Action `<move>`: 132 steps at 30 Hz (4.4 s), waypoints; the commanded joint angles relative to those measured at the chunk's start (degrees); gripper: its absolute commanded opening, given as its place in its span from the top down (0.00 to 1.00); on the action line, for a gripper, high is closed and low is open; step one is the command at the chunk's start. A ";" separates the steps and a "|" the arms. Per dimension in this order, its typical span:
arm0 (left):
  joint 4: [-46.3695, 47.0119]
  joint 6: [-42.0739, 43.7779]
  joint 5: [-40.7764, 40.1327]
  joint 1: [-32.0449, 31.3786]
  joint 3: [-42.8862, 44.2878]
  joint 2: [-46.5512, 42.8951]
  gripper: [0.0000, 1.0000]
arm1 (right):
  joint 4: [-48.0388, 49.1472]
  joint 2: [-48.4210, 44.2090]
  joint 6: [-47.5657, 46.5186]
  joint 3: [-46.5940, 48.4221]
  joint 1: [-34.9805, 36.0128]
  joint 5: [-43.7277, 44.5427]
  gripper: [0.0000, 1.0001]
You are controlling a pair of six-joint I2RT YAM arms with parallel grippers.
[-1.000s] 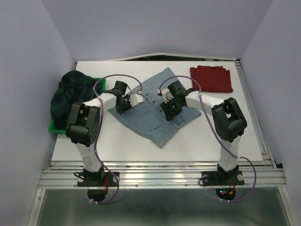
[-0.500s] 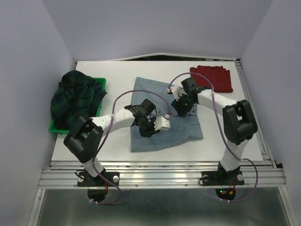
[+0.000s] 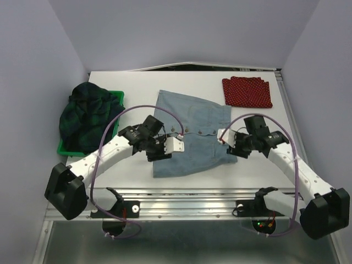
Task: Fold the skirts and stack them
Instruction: Flatten the skirt out, then fold the skirt
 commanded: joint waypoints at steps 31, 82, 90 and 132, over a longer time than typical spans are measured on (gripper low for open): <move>0.11 -1.83 -8.28 -14.12 -15.76 -4.43 0.44 | 19.22 1.24 -7.87 -24.88 2.37 0.53 0.70; -7.09 -10.27 -8.29 -17.64 -6.72 -13.66 1.00 | -8.63 -6.57 -14.46 -6.08 2.37 2.20 0.99; -13.16 -14.22 -2.57 -13.95 4.88 -16.92 1.00 | -20.32 -14.83 -19.37 -4.58 2.37 1.50 0.99; 1.51 1.68 9.82 1.79 2.87 15.24 0.56 | -11.98 0.19 -15.95 -2.56 2.37 4.84 0.99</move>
